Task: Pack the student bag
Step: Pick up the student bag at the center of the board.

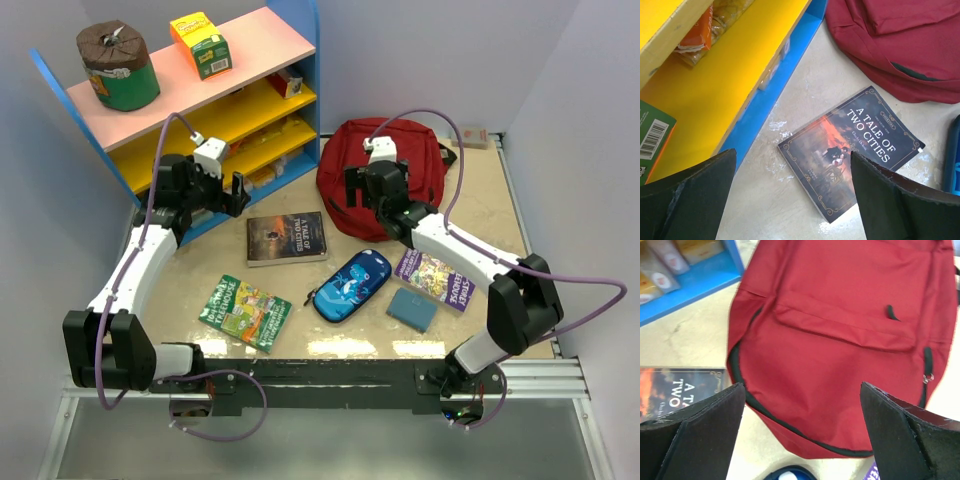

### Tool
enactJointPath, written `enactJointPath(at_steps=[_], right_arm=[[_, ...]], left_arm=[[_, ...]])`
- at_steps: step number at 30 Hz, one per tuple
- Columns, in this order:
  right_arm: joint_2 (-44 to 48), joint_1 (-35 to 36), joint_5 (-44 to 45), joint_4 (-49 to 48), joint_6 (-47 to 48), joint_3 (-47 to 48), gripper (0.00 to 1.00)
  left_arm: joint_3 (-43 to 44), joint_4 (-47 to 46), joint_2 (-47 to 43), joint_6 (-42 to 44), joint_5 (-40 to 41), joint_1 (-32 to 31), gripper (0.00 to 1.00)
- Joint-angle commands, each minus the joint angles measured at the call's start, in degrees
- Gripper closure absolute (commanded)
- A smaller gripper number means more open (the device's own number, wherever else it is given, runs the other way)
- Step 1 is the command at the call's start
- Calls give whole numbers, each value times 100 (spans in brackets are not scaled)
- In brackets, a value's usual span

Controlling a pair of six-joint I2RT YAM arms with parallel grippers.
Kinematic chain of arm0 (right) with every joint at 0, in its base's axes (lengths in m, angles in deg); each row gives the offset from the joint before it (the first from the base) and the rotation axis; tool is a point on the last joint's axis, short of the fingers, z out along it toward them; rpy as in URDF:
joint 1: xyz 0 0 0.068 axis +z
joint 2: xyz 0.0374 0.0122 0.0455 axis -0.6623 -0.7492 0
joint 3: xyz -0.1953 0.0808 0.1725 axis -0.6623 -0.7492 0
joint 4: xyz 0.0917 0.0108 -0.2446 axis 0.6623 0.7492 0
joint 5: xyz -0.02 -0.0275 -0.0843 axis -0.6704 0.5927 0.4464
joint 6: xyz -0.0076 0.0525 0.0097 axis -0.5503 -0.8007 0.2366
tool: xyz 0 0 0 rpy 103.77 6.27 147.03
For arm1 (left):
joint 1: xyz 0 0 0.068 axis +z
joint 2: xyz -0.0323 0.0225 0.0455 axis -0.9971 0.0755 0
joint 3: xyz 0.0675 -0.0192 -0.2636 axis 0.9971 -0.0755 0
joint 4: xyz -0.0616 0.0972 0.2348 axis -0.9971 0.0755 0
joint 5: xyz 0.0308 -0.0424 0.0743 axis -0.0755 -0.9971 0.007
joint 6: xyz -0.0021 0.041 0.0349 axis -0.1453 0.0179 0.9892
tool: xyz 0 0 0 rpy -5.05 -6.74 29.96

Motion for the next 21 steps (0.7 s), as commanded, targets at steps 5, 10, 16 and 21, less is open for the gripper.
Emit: enactJointPath(at_steps=[5,10,16,21], right_arm=[[-70,109,113,-60,197,100,1],[-474,135,-442,-17,707,196,1],[-791,284,-469,-175,971,293,1],[-1106,408,-390,-185,1189,354,1]], left_arm=[[327,131,-48,151,-213,4,0],[336,192,-21,151,-222,4,0],[292,201,22,212,-169,4,0],[309,263,128,221,-204,4,0]])
